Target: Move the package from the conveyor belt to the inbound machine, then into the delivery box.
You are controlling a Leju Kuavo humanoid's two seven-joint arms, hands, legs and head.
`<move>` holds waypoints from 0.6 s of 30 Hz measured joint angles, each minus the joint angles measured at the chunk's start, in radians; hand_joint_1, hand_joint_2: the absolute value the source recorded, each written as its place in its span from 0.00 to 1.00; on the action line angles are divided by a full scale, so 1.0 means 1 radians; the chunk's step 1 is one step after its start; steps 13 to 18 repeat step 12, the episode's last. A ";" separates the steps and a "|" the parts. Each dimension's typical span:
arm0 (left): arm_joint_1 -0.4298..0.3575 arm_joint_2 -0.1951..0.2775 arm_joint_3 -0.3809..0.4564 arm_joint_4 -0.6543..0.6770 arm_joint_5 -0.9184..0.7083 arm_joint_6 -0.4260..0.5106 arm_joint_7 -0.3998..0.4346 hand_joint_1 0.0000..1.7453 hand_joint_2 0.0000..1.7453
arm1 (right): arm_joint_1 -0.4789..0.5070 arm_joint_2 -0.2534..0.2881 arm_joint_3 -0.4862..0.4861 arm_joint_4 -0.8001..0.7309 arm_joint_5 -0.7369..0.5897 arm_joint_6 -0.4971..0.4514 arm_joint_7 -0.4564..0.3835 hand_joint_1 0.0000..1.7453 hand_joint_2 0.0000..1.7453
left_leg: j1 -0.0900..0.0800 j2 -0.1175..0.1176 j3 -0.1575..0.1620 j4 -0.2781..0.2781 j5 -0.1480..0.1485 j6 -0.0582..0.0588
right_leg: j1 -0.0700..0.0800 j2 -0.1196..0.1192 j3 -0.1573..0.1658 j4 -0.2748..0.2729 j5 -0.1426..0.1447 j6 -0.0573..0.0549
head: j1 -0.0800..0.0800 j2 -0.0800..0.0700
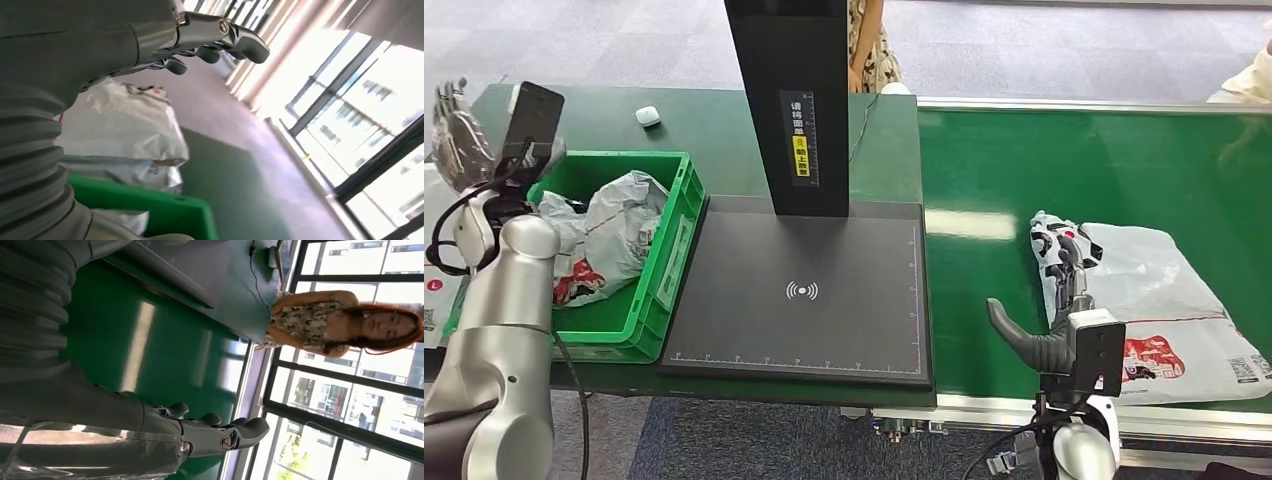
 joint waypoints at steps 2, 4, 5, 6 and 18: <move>0.055 -0.016 -0.005 -0.125 0.044 0.046 -0.043 0.00 1.00 | 0.004 0.000 -0.002 -0.010 0.005 -0.001 0.001 0.00 1.00 | 0.000 0.000 0.000 0.000 0.000 0.000 | 0.000 0.000 0.000 0.000 0.000 0.000 | 0.000 0.000; 0.109 -0.029 -0.012 -0.239 0.092 0.083 -0.086 0.00 1.00 | 0.008 0.000 -0.003 -0.019 0.008 -0.002 0.001 0.00 1.00 | 0.000 0.000 0.000 0.000 0.000 0.000 | 0.000 0.000 0.000 0.000 0.000 0.000 | 0.000 0.000; 0.133 -0.035 -0.016 -0.287 0.124 0.092 -0.111 0.00 1.00 | 0.009 0.000 -0.003 -0.022 0.009 -0.002 0.001 0.00 1.00 | 0.000 0.000 0.000 0.000 -0.001 0.000 | 0.000 0.000 0.000 0.000 -0.001 0.000 | 0.000 0.000; 0.156 -0.041 -0.022 -0.331 0.169 0.087 -0.143 0.00 1.00 | 0.010 0.000 -0.004 -0.025 0.009 -0.002 0.000 0.00 1.00 | 0.000 0.000 0.000 0.000 -0.001 0.000 | 0.000 0.000 0.000 0.000 -0.001 0.000 | 0.000 0.000; 0.264 -0.101 -0.065 -0.475 0.875 -0.321 -0.404 0.00 1.00 | 0.001 -0.003 -0.005 -0.027 0.005 0.026 -0.008 0.00 1.00 | 0.000 0.000 0.000 0.000 0.000 0.001 | 0.000 -0.001 0.001 0.000 0.000 0.001 | 0.000 0.000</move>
